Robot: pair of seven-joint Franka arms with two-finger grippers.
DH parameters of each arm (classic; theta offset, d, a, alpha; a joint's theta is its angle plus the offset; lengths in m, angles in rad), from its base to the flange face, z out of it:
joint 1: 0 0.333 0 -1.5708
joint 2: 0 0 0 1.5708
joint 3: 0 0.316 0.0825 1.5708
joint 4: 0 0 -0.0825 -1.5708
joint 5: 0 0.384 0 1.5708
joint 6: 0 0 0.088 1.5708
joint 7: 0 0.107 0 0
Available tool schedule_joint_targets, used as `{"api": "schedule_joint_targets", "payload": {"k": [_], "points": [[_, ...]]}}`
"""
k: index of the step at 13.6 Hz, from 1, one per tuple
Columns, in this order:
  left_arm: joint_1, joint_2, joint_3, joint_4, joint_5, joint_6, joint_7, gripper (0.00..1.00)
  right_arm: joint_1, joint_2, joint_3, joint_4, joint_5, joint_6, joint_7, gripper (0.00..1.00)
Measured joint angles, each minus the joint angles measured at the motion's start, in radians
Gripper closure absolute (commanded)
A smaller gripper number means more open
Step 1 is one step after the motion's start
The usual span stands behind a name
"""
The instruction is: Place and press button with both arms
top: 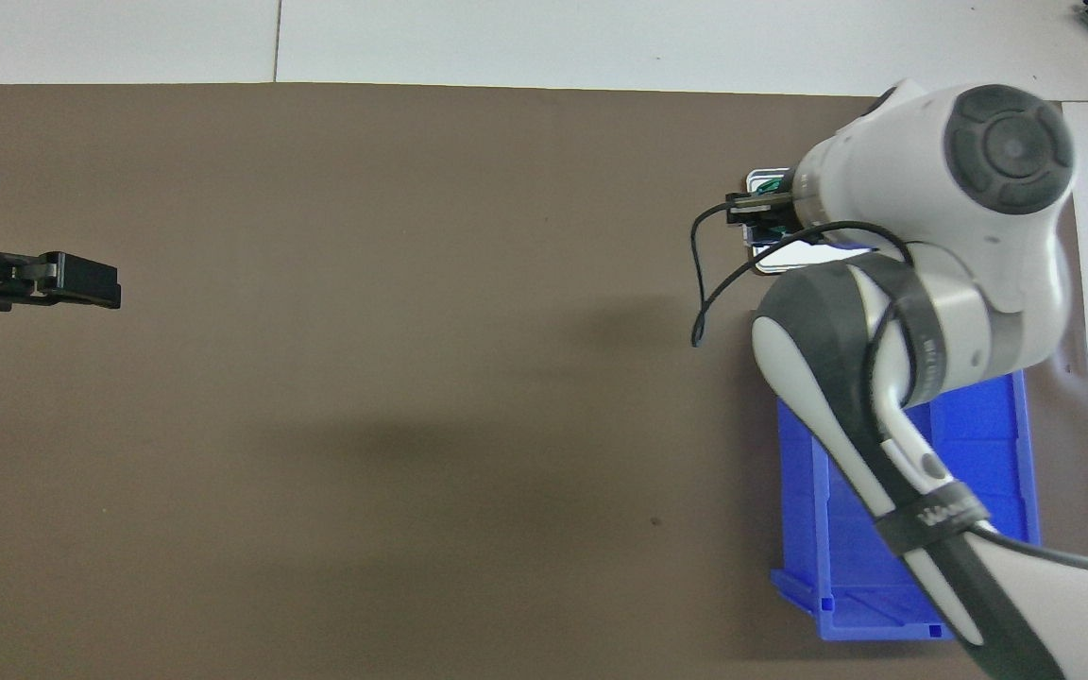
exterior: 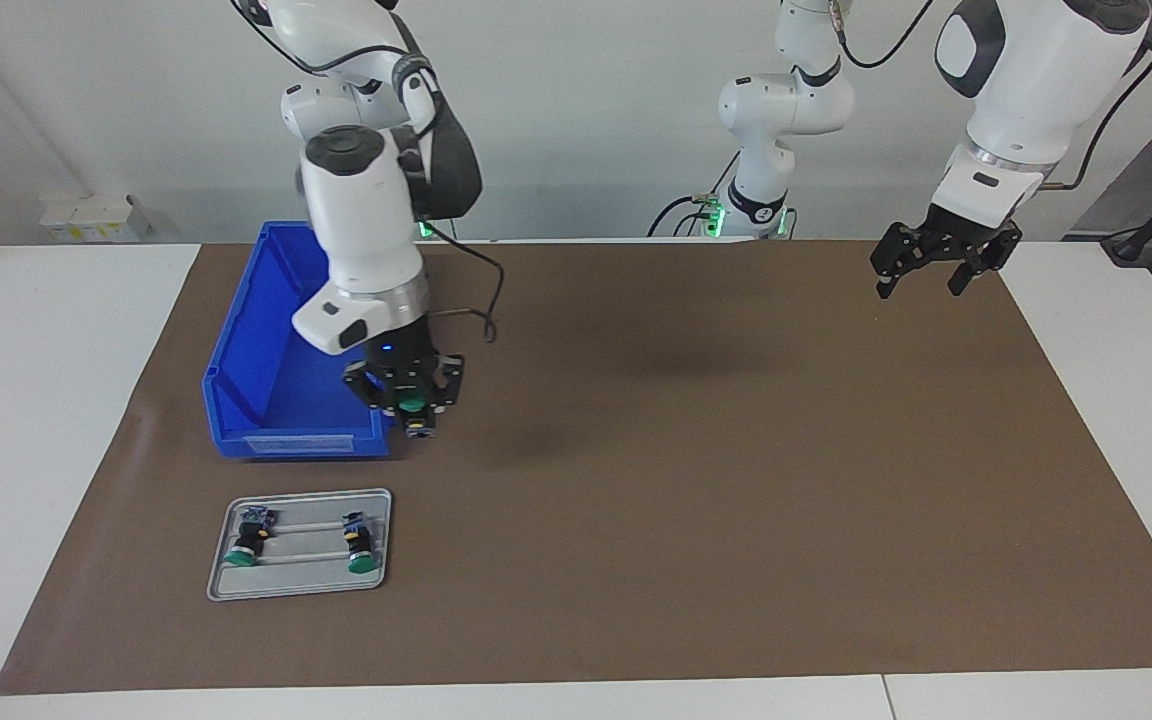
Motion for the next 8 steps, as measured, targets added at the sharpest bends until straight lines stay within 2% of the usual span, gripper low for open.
{"api": "schedule_joint_targets", "payload": {"k": [4,8], "points": [[0.000,0.000,0.000,0.000,0.000,0.000,0.000,0.00,-0.162,-0.022,0.002,-0.059,0.001,-0.031,-0.216,1.00],[0.000,0.000,0.000,0.000,0.000,0.000,0.000,0.00,-0.211,-0.055,0.002,-0.177,0.002,0.027,-0.265,1.00]]}}
